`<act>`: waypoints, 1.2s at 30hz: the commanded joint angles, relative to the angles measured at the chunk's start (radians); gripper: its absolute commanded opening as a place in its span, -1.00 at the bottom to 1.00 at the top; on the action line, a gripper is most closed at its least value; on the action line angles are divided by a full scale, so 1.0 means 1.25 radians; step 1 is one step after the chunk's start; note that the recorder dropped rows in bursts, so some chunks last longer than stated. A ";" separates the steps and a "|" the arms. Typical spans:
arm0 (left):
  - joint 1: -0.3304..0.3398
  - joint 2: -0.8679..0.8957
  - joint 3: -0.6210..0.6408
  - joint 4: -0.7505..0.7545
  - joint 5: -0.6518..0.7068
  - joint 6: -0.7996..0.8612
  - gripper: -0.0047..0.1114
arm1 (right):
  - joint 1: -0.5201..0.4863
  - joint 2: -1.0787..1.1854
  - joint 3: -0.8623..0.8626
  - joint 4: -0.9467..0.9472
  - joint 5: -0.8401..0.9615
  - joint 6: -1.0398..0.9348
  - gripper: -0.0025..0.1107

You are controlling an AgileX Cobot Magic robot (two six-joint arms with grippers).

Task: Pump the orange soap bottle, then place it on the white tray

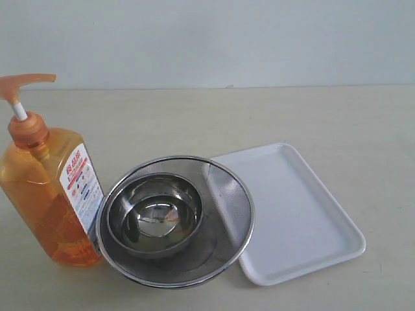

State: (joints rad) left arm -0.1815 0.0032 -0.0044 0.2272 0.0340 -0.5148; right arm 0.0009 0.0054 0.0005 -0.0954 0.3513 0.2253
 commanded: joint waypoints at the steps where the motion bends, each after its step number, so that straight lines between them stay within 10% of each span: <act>1: -0.005 -0.003 0.003 0.038 -0.012 -0.033 -0.84 | -0.001 -0.004 0.000 -0.004 -0.005 0.000 -0.96; 22: -0.079 0.455 -0.080 0.238 -0.221 -0.049 -0.84 | -0.001 -0.004 0.000 -0.004 -0.007 0.000 -0.96; 36: -0.079 0.487 0.003 0.265 -0.314 -0.076 -0.84 | -0.001 -0.004 0.000 -0.004 -0.007 0.000 -0.96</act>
State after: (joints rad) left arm -0.2751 0.6097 -0.0098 0.5537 -0.3131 -0.6036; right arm 0.0009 0.0054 0.0005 -0.0954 0.3513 0.2253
